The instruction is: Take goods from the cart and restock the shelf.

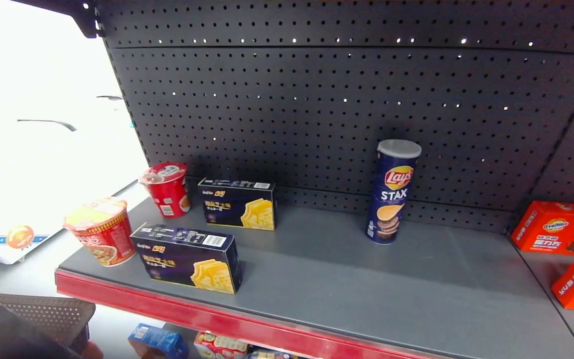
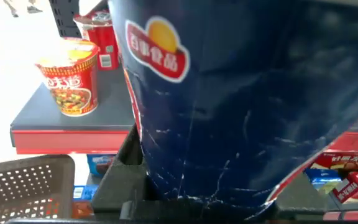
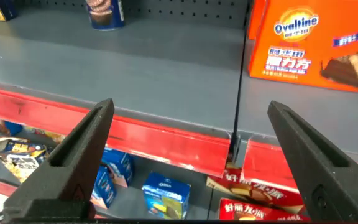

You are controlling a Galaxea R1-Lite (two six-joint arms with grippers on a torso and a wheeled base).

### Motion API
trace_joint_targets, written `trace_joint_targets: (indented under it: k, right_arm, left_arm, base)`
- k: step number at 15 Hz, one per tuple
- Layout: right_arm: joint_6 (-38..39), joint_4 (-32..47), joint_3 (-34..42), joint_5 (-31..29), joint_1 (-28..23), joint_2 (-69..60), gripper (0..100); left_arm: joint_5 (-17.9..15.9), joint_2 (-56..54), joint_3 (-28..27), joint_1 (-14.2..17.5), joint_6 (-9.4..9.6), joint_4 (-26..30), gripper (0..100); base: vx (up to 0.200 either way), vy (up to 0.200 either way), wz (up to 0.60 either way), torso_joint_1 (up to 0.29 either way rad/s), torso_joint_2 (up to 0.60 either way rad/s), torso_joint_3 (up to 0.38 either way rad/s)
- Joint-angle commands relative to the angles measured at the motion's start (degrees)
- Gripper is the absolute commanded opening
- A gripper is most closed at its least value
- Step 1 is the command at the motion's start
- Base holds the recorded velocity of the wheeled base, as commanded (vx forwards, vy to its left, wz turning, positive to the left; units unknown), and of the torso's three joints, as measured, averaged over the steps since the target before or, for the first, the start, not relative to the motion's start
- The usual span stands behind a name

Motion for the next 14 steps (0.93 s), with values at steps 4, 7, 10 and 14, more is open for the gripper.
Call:
trace_joint_targets:
  k: [4,7,10,14]
  right_arm:
    - [0.0,0.0,0.0,0.0,0.0,0.0,100]
    - [0.0,0.0,0.0,0.0,0.0,0.0,100]
    - [0.0,0.0,0.0,0.0,0.0,0.0,100]
    - [0.0,0.0,0.1,0.0,0.0,0.0,100]
  left_arm:
    - [0.0,-0.2,2.0,0.0,-0.11,0.0,0]
    - [0.0,-0.7,2.2,0.0,-0.11,0.0,0]
    - [0.0,-1.0,2.2,0.0,-0.11,0.0,0]
    - [0.2,-1.7,1.5,0.1,-0.11,0.0,0]
  base:
    - [0.000,0.000,-0.30,0.000,0.00,0.004]
    - [0.000,0.000,-0.60,0.002,0.00,0.004]
    - [0.000,0.000,0.00,0.000,0.00,0.000]
    - [0.000,0.000,0.00,0.000,0.00,0.000]
